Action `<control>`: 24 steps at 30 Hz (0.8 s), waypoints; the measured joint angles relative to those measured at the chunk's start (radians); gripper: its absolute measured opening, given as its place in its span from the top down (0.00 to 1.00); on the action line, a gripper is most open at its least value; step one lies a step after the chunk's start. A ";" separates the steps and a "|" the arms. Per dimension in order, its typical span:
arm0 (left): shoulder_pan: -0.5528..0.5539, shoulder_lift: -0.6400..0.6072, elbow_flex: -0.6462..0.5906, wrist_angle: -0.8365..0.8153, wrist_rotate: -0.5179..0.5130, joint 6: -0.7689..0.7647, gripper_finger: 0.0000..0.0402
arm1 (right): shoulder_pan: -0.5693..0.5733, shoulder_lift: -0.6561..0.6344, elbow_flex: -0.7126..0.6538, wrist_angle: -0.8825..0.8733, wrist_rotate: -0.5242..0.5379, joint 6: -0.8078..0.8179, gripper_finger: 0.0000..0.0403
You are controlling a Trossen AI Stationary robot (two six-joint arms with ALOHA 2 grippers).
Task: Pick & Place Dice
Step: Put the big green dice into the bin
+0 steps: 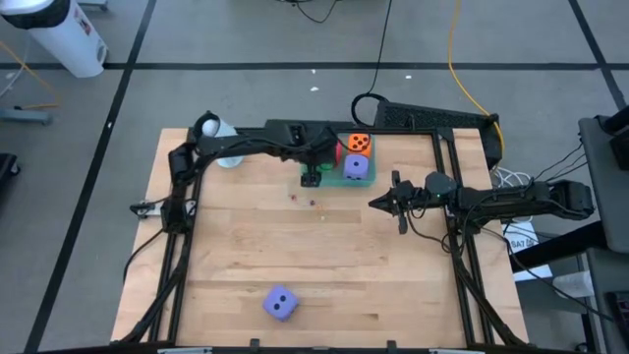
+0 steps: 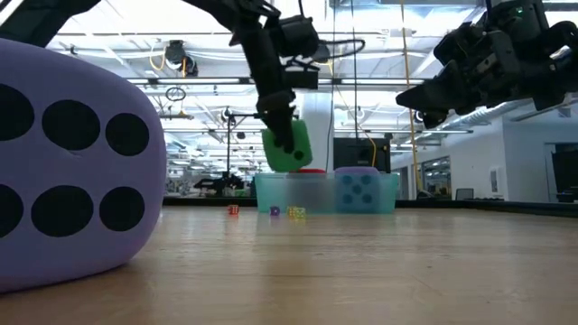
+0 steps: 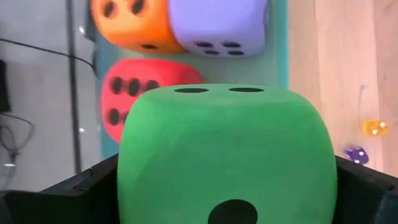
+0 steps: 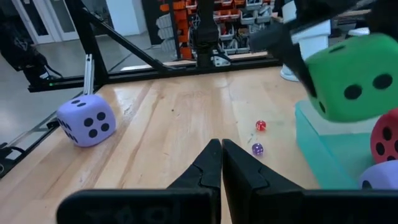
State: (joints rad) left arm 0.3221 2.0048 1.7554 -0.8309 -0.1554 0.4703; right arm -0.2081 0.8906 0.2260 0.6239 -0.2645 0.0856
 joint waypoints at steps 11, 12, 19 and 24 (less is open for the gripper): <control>0.005 0.082 0.000 -0.040 0.077 -0.073 0.03 | 0.000 0.000 0.000 0.002 -0.002 0.007 0.99; 0.004 0.090 0.000 -0.036 0.075 -0.073 0.03 | 0.000 0.000 0.000 0.003 -0.002 0.007 0.99; 0.011 0.124 0.006 -0.028 0.100 -0.062 0.03 | 0.000 0.000 0.000 0.017 0.012 0.026 0.99; 0.015 0.129 0.003 -0.034 0.160 -0.066 0.02 | 0.000 0.037 0.011 0.007 0.163 0.001 0.99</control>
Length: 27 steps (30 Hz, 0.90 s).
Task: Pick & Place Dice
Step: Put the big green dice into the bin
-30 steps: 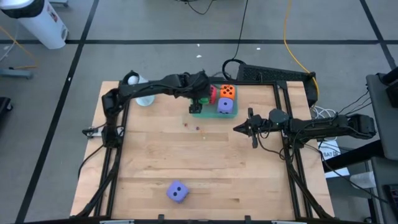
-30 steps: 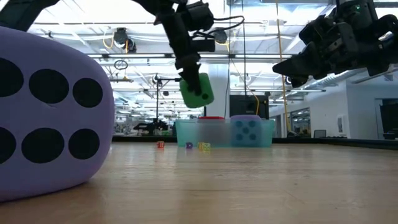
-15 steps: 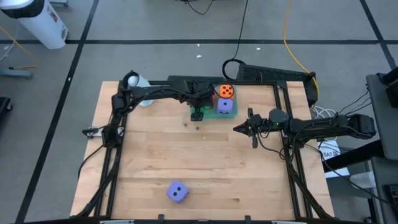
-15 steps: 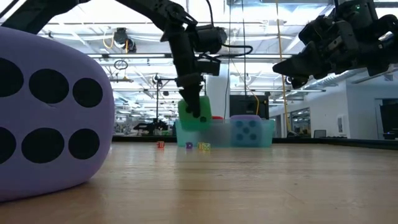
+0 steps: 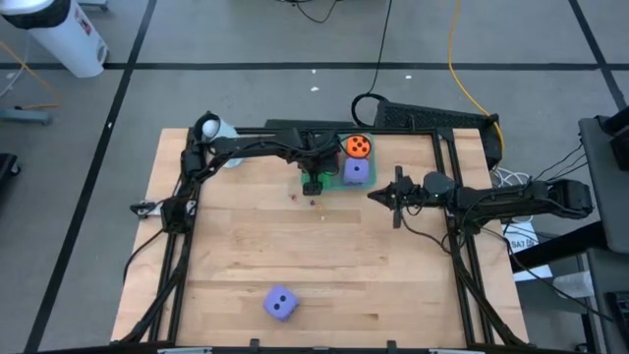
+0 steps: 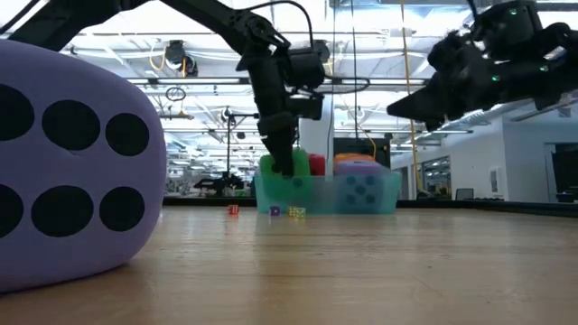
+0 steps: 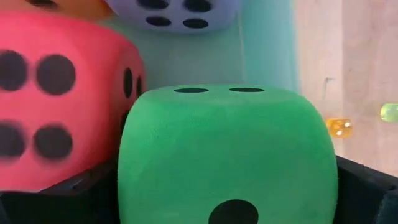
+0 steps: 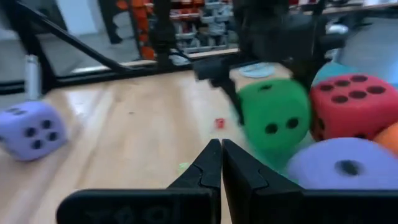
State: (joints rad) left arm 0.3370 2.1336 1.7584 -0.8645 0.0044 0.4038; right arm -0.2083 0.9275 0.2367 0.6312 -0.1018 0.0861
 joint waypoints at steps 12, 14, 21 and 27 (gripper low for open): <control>-0.002 -0.006 -0.004 0.010 -0.064 -0.018 0.01 | -0.048 0.163 0.126 0.008 0.047 -0.091 0.99; -0.007 -0.005 -0.005 -0.005 -0.065 -0.013 0.01 | -0.055 0.169 0.128 0.012 0.046 -0.091 0.99; -0.033 -0.007 -0.004 0.013 -0.077 0.027 0.00 | -0.089 0.263 0.150 0.072 0.010 -0.101 0.99; -0.037 -0.007 -0.004 0.020 -0.102 0.006 0.00 | -0.106 0.451 0.290 0.102 -0.034 -0.153 0.99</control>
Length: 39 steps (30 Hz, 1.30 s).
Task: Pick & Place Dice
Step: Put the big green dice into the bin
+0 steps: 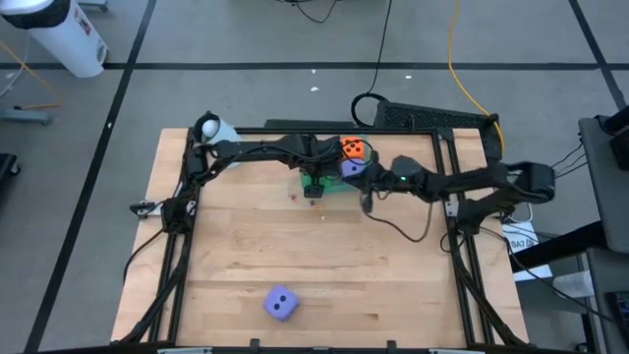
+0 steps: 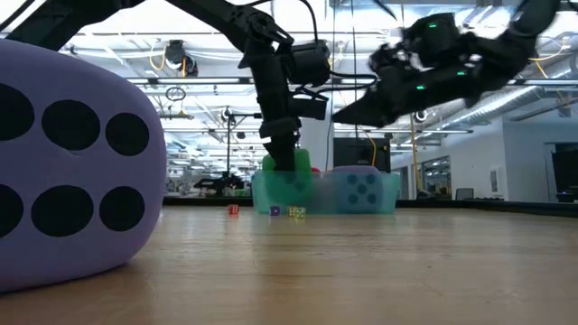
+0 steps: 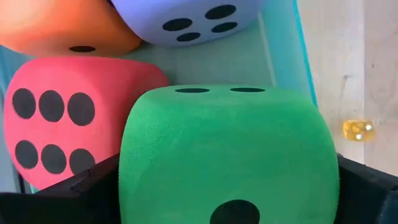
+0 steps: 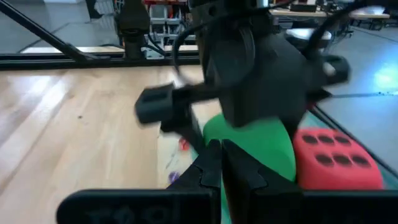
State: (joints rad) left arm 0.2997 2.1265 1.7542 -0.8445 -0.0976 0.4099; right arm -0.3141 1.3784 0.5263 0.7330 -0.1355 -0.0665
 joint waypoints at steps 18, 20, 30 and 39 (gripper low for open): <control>-0.008 -0.016 0.001 -0.015 -0.052 0.000 0.00 | -0.040 0.308 0.209 0.025 0.000 -0.043 0.99; -0.016 -0.033 0.001 -0.015 -0.055 0.015 0.00 | -0.051 0.306 0.209 0.027 -0.009 -0.049 0.99; -0.023 -0.096 -0.002 0.021 0.084 0.024 0.00 | -0.072 0.304 0.212 0.056 -0.106 -0.068 0.99; -0.024 -0.098 -0.002 0.025 0.085 0.026 0.00 | -0.084 0.304 0.212 -0.024 -0.119 -0.068 0.99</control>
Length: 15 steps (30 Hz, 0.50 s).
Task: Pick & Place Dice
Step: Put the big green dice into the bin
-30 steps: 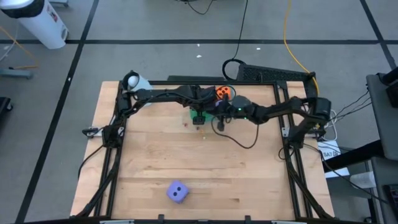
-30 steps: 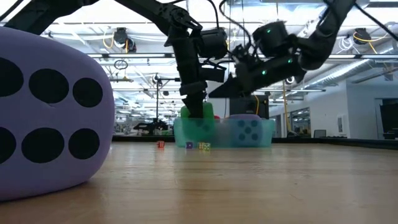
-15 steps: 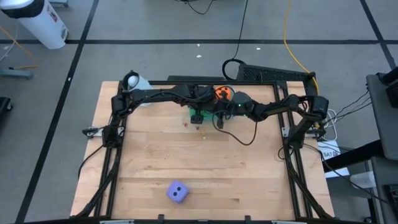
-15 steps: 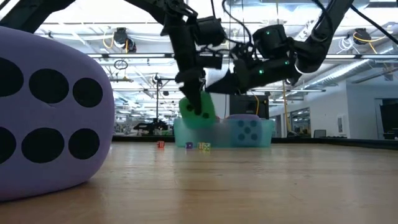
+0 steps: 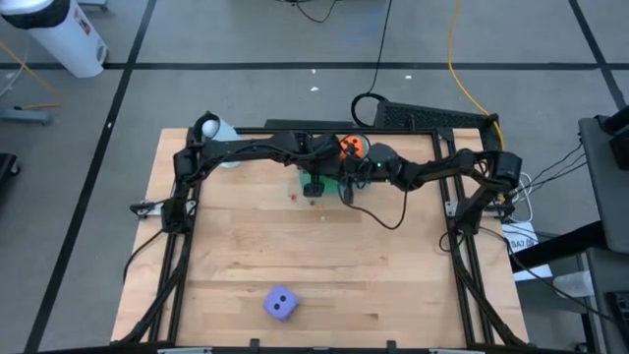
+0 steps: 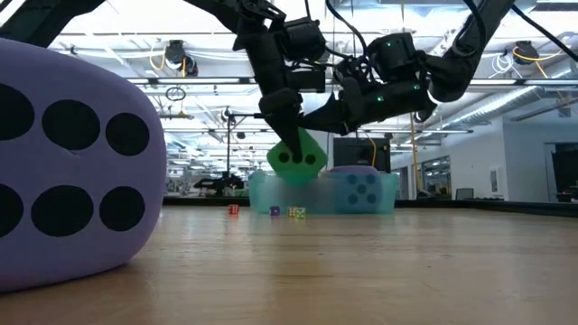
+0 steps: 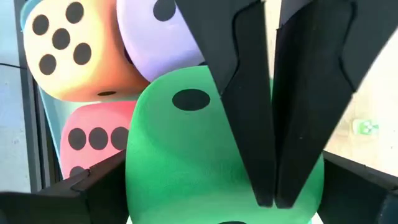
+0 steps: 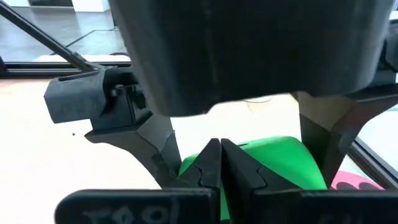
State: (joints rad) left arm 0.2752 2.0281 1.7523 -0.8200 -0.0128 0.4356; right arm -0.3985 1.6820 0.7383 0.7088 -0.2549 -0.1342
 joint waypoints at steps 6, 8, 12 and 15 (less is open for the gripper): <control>-0.003 -0.013 0.000 0.004 -0.018 -0.003 0.00 | -0.001 0.001 -0.001 -0.021 0.008 0.001 0.99; -0.007 -0.013 0.000 0.005 -0.018 -0.004 0.00 | -0.001 0.001 -0.001 -0.031 0.007 0.001 0.99; -0.010 -0.015 0.000 0.007 -0.016 -0.014 0.00 | 0.000 0.001 -0.002 -0.045 0.004 0.003 0.99; -0.010 -0.015 0.001 0.007 -0.016 -0.024 0.00 | -0.001 0.002 -0.003 -0.063 0.006 0.013 0.99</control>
State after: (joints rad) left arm 0.2649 2.0129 1.7534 -0.8131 -0.0285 0.4119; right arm -0.3992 1.6836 0.7357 0.6458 -0.2489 -0.1215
